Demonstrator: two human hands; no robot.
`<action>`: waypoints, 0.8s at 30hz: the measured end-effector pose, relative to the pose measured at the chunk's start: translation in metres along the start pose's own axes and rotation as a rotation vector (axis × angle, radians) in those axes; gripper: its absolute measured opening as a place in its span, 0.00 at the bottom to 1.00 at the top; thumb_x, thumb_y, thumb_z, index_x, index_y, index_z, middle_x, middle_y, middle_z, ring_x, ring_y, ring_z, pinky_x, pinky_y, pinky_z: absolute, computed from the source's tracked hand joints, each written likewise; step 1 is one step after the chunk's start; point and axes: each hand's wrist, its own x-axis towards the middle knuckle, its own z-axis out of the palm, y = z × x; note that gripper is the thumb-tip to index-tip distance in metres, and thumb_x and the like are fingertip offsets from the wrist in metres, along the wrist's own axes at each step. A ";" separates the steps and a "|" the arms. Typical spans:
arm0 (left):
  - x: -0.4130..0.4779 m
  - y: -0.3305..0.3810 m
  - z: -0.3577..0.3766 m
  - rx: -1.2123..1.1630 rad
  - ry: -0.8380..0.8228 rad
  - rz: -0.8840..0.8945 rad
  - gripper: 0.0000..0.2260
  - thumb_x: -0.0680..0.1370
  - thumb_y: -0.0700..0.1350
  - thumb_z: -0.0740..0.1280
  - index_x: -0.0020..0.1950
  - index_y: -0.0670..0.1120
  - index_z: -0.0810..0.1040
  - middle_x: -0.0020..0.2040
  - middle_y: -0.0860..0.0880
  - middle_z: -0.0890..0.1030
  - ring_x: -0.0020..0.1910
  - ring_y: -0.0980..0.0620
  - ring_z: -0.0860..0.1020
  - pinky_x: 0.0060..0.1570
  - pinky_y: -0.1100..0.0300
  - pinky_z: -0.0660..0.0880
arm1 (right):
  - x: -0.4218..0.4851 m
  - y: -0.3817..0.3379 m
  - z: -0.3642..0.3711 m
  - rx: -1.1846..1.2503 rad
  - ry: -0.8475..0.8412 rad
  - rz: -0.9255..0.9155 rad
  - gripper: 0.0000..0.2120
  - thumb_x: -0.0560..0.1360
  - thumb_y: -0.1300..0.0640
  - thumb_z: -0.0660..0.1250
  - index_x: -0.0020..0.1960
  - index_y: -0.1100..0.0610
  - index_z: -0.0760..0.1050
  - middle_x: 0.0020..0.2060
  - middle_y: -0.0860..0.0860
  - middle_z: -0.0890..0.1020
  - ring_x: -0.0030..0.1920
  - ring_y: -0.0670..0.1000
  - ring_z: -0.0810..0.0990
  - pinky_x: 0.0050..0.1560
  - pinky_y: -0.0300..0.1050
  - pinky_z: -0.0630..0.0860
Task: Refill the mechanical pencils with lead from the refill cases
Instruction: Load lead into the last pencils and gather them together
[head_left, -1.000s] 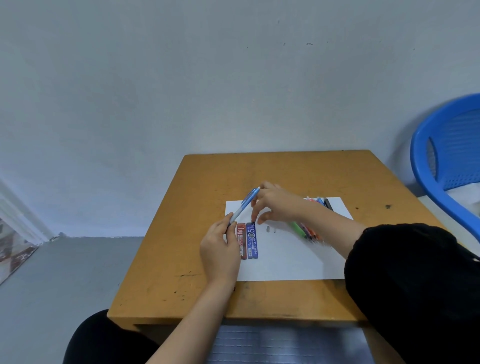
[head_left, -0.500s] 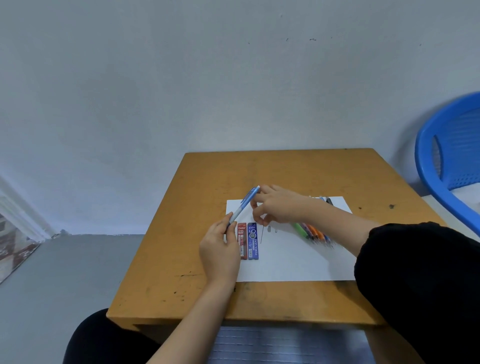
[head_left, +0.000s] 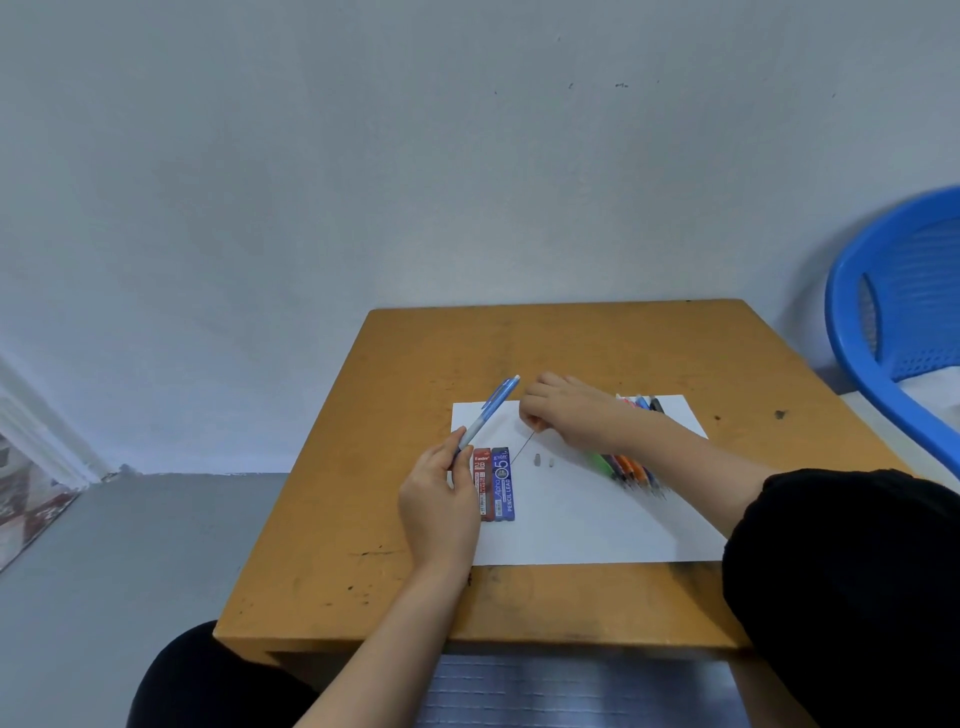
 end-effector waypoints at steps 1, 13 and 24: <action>0.000 0.000 0.000 0.000 0.004 -0.001 0.12 0.79 0.41 0.66 0.61 0.46 0.80 0.47 0.51 0.83 0.44 0.55 0.80 0.41 0.60 0.77 | -0.002 0.000 -0.002 0.010 0.003 -0.005 0.16 0.73 0.72 0.56 0.47 0.50 0.64 0.49 0.46 0.72 0.52 0.49 0.66 0.44 0.40 0.58; 0.001 -0.001 0.001 -0.011 0.000 -0.014 0.12 0.79 0.42 0.66 0.62 0.47 0.80 0.47 0.54 0.82 0.45 0.55 0.80 0.44 0.52 0.79 | -0.030 0.003 0.003 0.271 0.200 0.041 0.11 0.78 0.67 0.62 0.53 0.57 0.80 0.43 0.51 0.75 0.46 0.48 0.64 0.47 0.49 0.70; 0.006 -0.005 0.003 0.186 -0.025 0.010 0.11 0.79 0.43 0.65 0.59 0.51 0.81 0.51 0.52 0.83 0.54 0.49 0.74 0.54 0.49 0.69 | -0.051 -0.014 0.024 0.353 0.613 0.176 0.08 0.73 0.67 0.65 0.46 0.59 0.82 0.38 0.53 0.78 0.42 0.54 0.75 0.40 0.46 0.71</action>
